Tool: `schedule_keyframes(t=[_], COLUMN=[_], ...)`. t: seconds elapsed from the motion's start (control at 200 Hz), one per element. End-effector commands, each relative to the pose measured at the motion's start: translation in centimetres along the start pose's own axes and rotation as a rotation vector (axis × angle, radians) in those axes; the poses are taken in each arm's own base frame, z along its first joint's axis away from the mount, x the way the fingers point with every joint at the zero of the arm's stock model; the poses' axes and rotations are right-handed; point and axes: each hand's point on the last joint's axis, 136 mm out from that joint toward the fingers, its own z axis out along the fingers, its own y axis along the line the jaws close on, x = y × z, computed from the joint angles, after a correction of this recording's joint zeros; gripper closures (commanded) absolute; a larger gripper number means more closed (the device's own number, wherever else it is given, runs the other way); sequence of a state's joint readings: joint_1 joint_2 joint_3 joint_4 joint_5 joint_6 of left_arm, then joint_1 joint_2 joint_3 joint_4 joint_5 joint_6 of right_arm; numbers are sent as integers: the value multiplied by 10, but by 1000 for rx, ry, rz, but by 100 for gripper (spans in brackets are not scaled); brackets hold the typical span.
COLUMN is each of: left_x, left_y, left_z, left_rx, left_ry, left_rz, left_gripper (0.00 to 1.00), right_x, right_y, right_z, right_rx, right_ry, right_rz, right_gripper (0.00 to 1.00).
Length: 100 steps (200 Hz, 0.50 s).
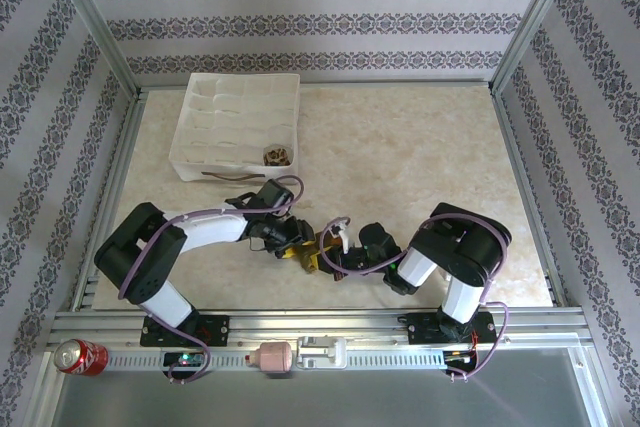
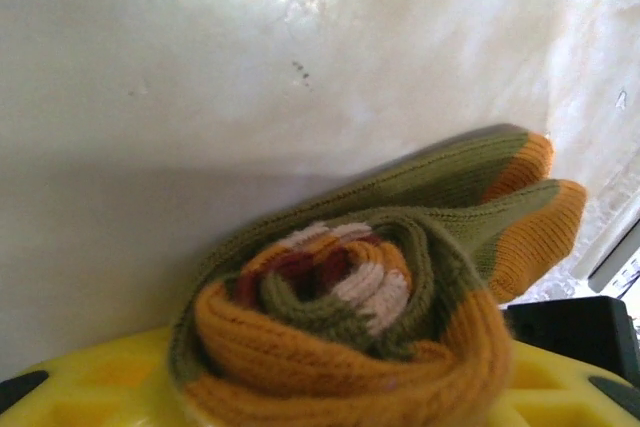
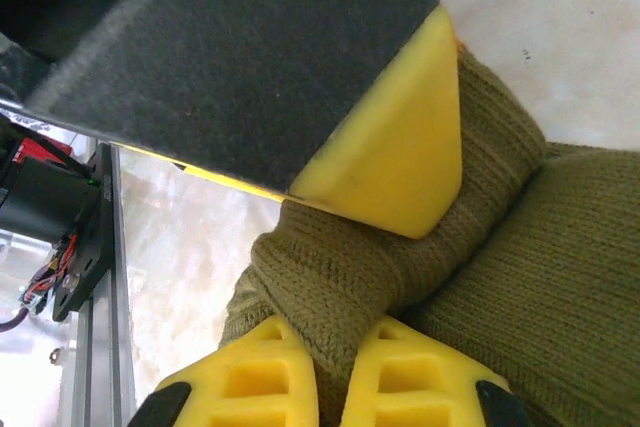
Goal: Roll the socks
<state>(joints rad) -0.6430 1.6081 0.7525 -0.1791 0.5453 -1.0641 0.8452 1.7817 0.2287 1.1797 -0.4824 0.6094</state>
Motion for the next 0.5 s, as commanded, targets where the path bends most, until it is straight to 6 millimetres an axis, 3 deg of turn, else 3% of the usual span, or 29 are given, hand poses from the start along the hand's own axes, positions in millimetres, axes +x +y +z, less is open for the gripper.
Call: schedule_keyframes(t=[0.0, 0.055, 0.145, 0.23, 0.25, 0.345, 0.42, 0.495], left_x=[2, 3, 7, 12, 13, 24, 39, 48], left_y=[17, 23, 37, 61, 66, 93, 107, 116], left_z=[21, 26, 24, 7, 1, -29, -48, -61], left_rx=[-95, -128, -192, -300, -317, -420, -487, -569], left_ry=[11, 24, 38, 8, -4, -64, -78, -105], left_rz=[68, 57, 20, -39, -56, -173, -287, -369], left_gripper=[49, 61, 100, 100, 100, 100, 100, 100], right_x=[86, 85, 82, 74, 61, 32, -3, -33], right_y=[-54, -57, -63, -65, -62, -46, -21, -3], right_z=[-17, -16, -13, -7, 2, 20, 32, 32], right_rx=[209, 216, 243, 249, 235, 171, 106, 109], right_ry=[280, 285, 310, 358, 359, 413, 409, 340], right_rz=[205, 204, 173, 101, 47, -126, -308, -461], right_gripper=[100, 100, 100, 100, 100, 99, 80, 63])
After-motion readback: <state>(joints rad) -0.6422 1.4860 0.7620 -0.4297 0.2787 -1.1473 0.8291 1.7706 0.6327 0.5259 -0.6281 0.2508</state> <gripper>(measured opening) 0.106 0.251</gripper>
